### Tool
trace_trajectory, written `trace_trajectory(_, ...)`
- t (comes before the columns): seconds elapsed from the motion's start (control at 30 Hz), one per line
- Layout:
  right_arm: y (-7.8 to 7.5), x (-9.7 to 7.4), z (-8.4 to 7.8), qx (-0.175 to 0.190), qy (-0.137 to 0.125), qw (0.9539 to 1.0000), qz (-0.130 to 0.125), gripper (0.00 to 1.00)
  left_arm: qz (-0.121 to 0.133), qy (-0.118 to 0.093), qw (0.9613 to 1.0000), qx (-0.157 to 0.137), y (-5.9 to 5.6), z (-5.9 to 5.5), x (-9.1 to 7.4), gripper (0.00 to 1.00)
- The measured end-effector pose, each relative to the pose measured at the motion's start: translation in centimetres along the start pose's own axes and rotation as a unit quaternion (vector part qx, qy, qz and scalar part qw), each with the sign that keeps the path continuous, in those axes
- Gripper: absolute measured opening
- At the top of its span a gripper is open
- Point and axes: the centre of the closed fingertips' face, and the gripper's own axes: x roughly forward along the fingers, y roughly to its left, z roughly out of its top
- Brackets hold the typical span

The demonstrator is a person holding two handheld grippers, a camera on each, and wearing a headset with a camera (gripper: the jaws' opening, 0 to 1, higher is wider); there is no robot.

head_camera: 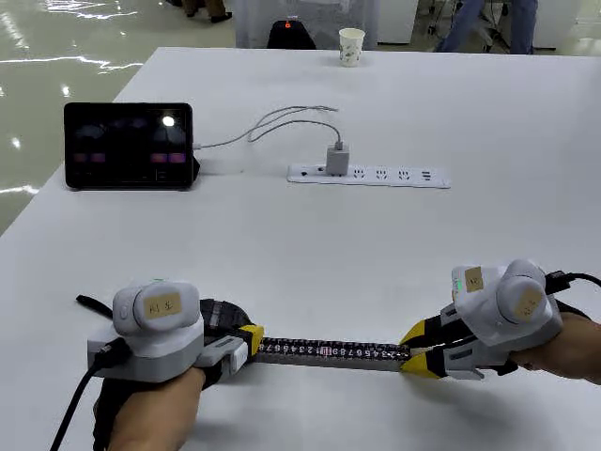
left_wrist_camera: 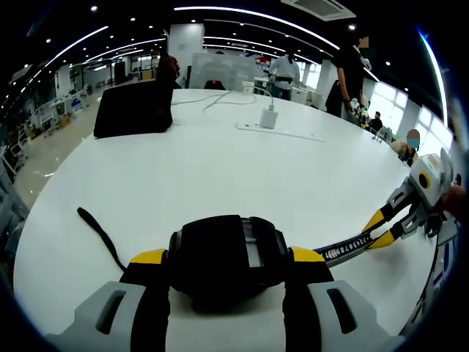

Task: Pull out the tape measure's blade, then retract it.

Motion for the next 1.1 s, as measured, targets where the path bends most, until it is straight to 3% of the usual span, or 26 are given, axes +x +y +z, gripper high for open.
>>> trace_trajectory(1.1,0.4,2.3,2.8,0.005,-0.017,0.9998,0.005,0.10,-0.006,0.003,1.0000,0.000,0.0,0.0,0.0,0.57)
